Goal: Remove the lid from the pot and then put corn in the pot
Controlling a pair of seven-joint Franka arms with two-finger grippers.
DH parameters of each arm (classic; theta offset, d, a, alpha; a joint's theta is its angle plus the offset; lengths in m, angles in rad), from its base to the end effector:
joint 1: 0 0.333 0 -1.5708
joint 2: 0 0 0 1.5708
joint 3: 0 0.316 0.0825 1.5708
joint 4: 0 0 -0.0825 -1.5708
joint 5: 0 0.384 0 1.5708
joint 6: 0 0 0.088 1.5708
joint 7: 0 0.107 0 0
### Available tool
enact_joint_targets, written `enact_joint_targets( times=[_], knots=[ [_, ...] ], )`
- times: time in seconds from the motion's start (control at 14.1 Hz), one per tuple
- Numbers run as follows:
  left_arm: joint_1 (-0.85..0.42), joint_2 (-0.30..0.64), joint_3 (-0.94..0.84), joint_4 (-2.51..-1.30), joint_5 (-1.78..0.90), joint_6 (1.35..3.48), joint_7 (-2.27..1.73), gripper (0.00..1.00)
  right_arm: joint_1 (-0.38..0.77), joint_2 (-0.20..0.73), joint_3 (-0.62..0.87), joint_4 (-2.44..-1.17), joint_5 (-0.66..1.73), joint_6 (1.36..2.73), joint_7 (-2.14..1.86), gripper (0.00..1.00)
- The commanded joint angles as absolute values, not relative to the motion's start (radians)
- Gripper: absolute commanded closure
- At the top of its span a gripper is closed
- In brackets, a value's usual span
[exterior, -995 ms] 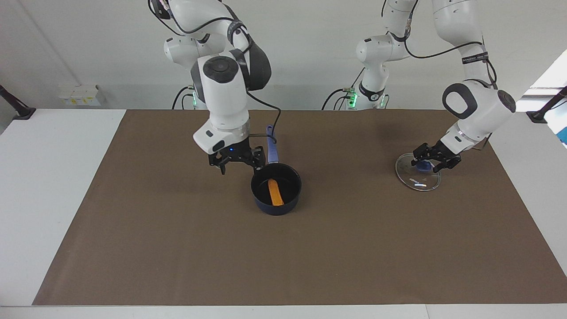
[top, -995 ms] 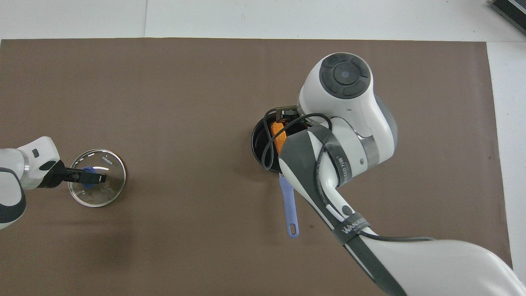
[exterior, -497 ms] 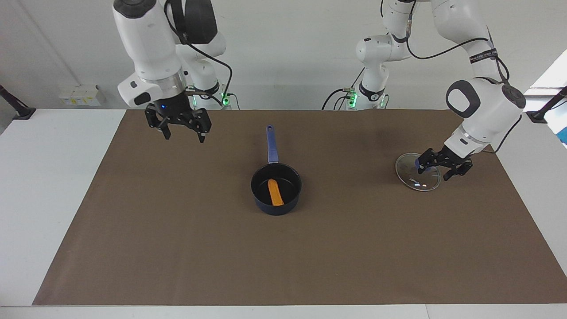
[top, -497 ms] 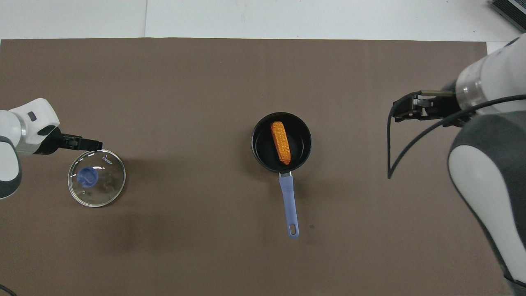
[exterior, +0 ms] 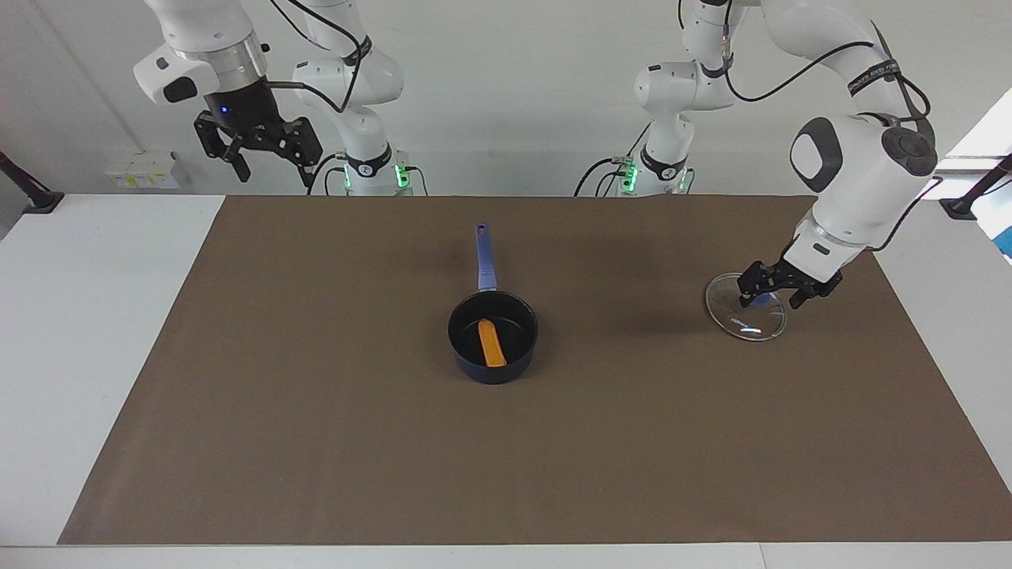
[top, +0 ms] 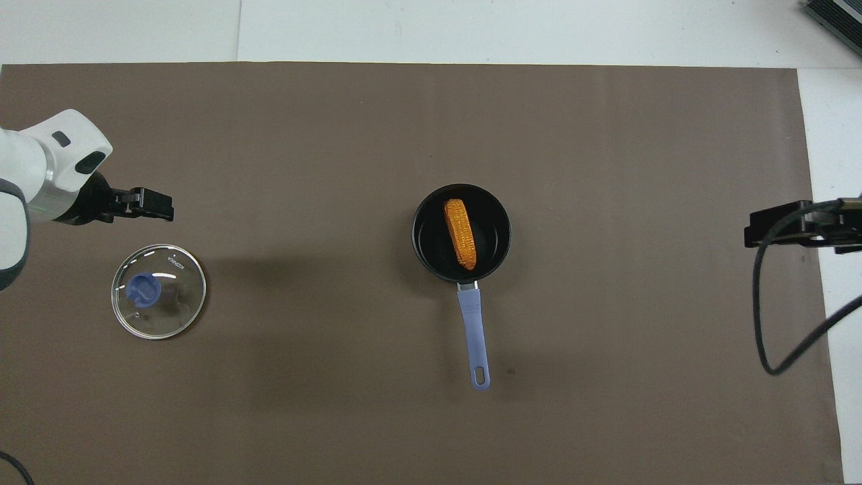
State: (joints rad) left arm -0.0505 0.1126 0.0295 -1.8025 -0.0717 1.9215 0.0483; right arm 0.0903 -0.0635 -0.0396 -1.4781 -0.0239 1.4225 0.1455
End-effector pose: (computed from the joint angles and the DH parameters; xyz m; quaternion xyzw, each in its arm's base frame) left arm 0.5953 -0.0181 0.4795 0.9992 -0.0225 0.0037 0.0320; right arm 0.5171 0.0225 0.6885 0.9987 -0.0492 0.0049 0.0101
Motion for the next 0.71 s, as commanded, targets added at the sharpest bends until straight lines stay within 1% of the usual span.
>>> enact_joint_targets(
  times=[0.0, 0.28, 0.64],
  knots=[
    [-0.052, 0.127, 0.043, -1.689, -0.049, 1.795, 0.026, 0.00, 0.066, -0.090, -0.051, -1.489, 0.015, 1.408, 0.123, 0.00],
    [-0.046, 0.113, 0.044, -1.550, -0.048, 1.614, 0.028, 0.00, 0.052, -0.084, -0.057, -1.486, 0.034, 1.413, 0.077, 0.00],
    [-0.044, 0.132, 0.044, -1.438, -0.051, 1.476, 0.026, 0.00, 0.046, -0.084, -0.064, -1.486, -0.018, 1.416, 0.003, 0.00]
  ],
)
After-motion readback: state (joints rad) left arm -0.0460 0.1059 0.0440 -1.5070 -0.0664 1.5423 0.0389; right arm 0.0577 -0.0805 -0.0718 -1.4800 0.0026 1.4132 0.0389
